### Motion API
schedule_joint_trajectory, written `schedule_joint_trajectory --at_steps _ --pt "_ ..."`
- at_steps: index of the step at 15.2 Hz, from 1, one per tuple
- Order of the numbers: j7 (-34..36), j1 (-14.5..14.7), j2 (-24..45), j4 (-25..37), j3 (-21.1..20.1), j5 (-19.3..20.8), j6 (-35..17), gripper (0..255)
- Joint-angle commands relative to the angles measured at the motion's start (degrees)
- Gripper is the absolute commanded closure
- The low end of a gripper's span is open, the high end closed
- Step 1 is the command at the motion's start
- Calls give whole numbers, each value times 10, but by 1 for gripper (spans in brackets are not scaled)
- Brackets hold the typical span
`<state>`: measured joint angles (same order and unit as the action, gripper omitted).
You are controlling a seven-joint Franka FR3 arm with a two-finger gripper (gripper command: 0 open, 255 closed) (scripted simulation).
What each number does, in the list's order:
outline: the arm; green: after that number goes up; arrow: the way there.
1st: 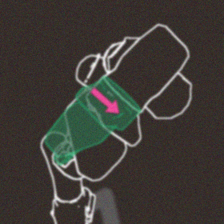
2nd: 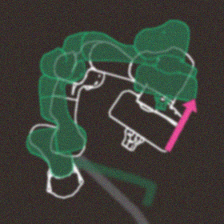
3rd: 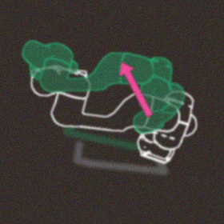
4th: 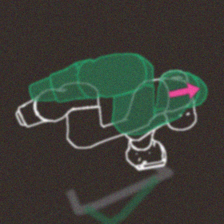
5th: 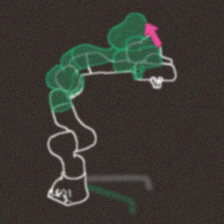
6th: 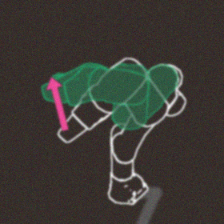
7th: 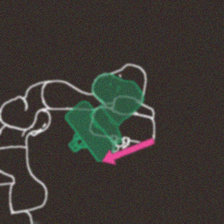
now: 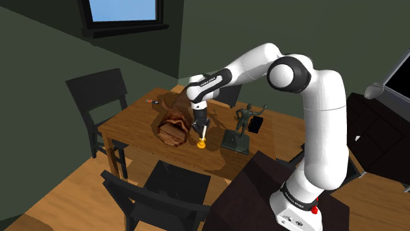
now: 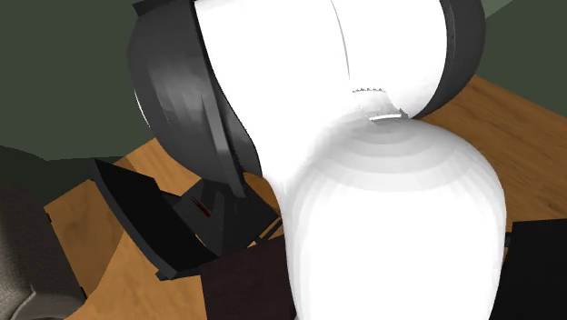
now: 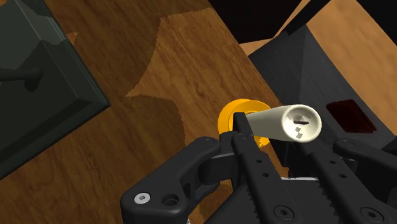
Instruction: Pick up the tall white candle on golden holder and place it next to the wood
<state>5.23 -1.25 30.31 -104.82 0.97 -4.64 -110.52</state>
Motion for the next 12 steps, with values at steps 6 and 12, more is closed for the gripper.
schedule_joint_trajectory --at_steps 6,12 --pt "-3 0 38 0 -1 -2 -38 255" --pt "-4 0 63 4 -1 -3 -59 255"
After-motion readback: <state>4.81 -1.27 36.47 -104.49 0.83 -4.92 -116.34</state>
